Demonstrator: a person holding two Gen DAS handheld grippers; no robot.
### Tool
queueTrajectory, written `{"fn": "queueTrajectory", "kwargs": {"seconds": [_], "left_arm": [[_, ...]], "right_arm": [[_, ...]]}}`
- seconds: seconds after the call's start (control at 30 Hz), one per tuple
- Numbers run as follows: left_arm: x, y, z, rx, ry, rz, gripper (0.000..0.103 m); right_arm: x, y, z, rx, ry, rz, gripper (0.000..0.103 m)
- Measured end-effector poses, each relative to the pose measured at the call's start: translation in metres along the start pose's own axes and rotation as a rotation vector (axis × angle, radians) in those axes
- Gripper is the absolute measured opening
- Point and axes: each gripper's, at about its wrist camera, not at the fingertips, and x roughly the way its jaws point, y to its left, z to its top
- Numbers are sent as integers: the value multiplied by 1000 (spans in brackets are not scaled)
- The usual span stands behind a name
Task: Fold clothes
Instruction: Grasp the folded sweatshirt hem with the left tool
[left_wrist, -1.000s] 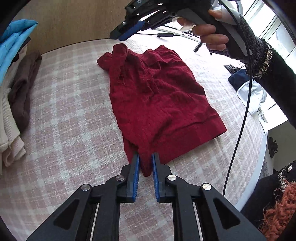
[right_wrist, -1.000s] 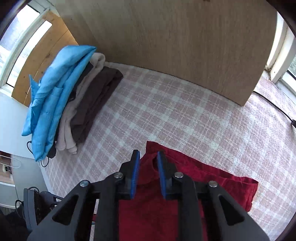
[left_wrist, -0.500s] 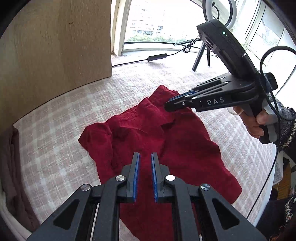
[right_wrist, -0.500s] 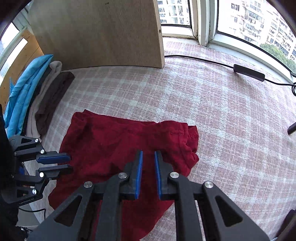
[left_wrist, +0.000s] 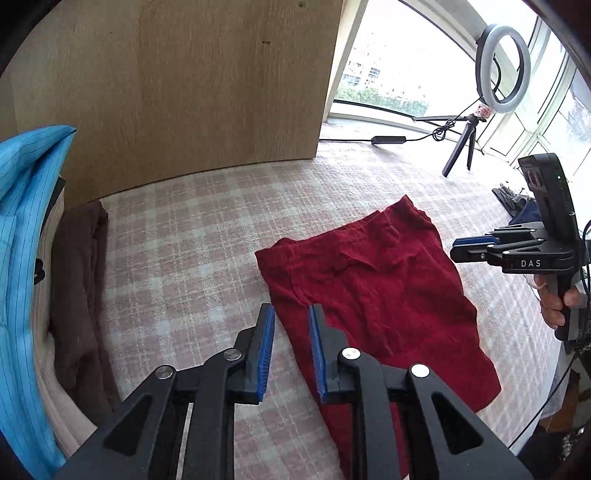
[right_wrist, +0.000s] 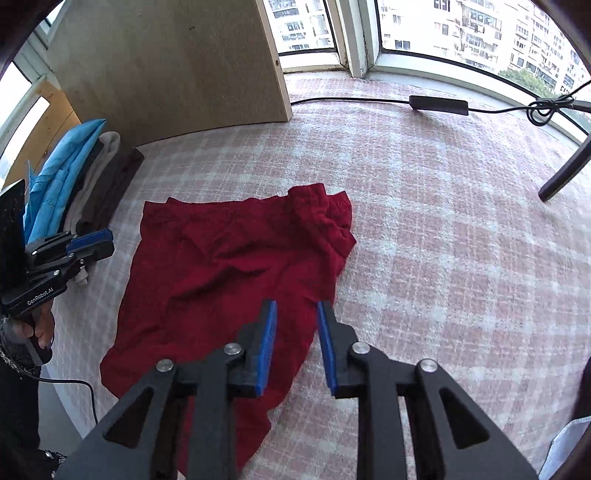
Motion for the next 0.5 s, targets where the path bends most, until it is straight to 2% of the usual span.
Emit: {"fn": "queueTrajectory", "kwargs": {"seconds": [0.03, 0.17, 0.23, 0.33, 0.5], "left_arm": [[0, -4, -6, 1, 15, -4, 31], [18, -12, -20, -24, 90, -1, 31], [25, -16, -23, -27, 113, -4, 31], [34, -21, -24, -21, 128, 15, 31], [36, -22, -19, -32, 127, -4, 31]], "right_arm": [[-2, -4, -9, 25, 1, -6, 44], [8, -12, -25, 105, 26, 28, 44], [12, -8, -27, 95, 20, 22, 44], [13, -2, -27, 74, 14, 18, 44], [9, 3, -24, 64, 10, 36, 44]]}}
